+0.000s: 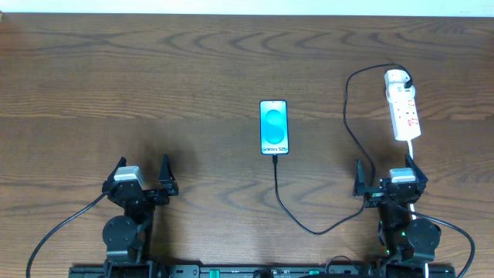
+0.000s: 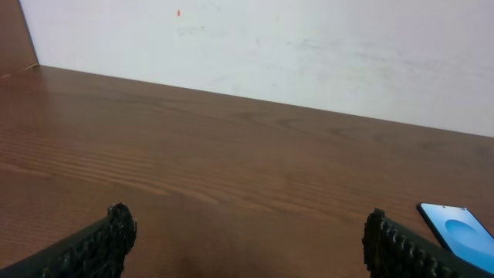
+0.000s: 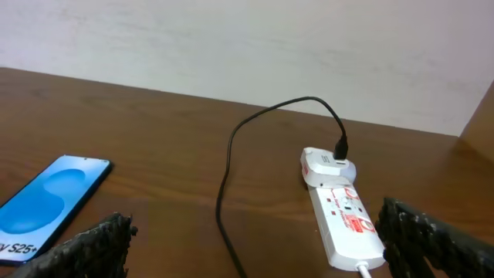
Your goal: Plug charger to phone and switch on socket
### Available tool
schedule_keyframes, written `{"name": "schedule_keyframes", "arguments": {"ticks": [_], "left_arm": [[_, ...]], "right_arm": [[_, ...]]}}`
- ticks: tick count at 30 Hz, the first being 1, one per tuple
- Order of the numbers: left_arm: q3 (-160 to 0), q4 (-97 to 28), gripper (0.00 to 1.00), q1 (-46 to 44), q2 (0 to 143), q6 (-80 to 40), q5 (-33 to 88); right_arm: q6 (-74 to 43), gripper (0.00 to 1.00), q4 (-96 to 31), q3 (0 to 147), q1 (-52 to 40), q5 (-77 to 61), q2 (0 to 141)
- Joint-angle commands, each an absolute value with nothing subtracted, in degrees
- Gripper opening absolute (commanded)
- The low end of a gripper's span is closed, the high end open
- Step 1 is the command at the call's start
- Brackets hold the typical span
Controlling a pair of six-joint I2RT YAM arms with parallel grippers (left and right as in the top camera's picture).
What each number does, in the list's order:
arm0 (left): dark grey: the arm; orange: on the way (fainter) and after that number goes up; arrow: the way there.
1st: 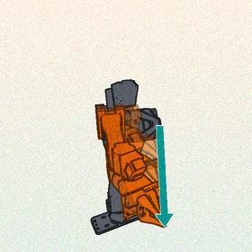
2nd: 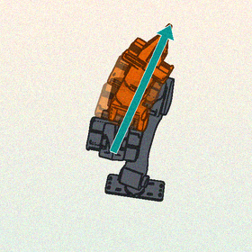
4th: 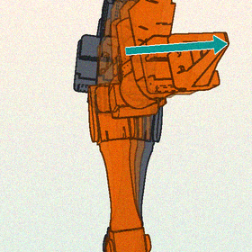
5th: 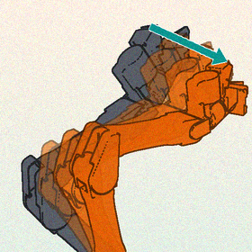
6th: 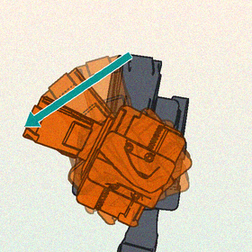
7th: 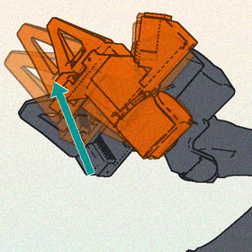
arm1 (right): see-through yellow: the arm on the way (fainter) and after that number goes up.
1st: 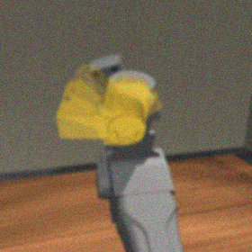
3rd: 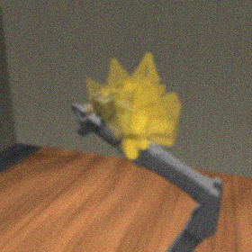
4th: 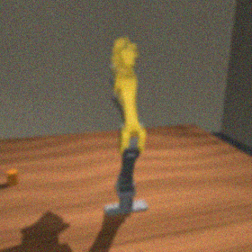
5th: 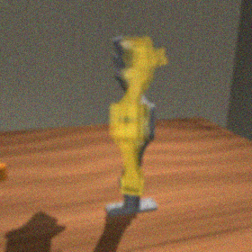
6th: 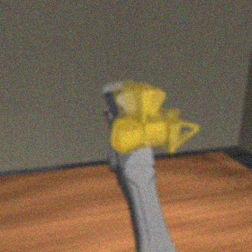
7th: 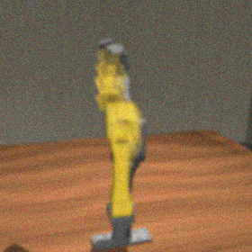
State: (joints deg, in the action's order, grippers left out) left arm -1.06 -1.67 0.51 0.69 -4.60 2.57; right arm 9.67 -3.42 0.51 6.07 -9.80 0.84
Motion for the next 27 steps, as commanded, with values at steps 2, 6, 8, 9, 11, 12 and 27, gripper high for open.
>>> {"name": "schedule_keyframes", "arguments": {"ticks": [2, 6, 8, 9, 11, 12, 27], "left_arm": [[-0.2, -4.1, 0.96, 0.2, 0.2, -4.1, 0.4], [-0.2, -4.1, 0.96, 0.2, 0.2, -4.1, 0.4], [-0.2, -4.1, 0.96, 0.2, 0.2, -4.1, 0.4], [-0.2, -4.1, 0.96, 0.2, 0.2, -4.1, 0.4], [-0.2, -4.1, 0.96, 0.2, 0.2, -4.1, 0.4], [-0.2, -4.1, 0.96, 0.2, 0.2, -4.1, 0.4], [-0.2, -4.1, 0.96, 0.2, 0.2, -4.1, 0.4]], "right_arm": [[6.2, 0.99, -3.7, 0.3, 4.4, -8.0, 0.3], [3.1, 0.99, -3.9, 0.3, 4.4, -4.8, 0.3], [0.2, 0.99, -4.2, 0.3, 4.4, -1.9, 0.3], [-0.8, 0.99, -4.3, 0.3, 4.4, -0.9, 0.3], [-0.8, 0.99, -4.3, 0.3, 4.4, -0.6, 0.3], [-0.8, 0.99, -4.3, 0.3, 4.4, -0.6, 0.3], [-0.8, 0.99, -4.3, 0.3, 2.4, -0.6, 0.3]]}}
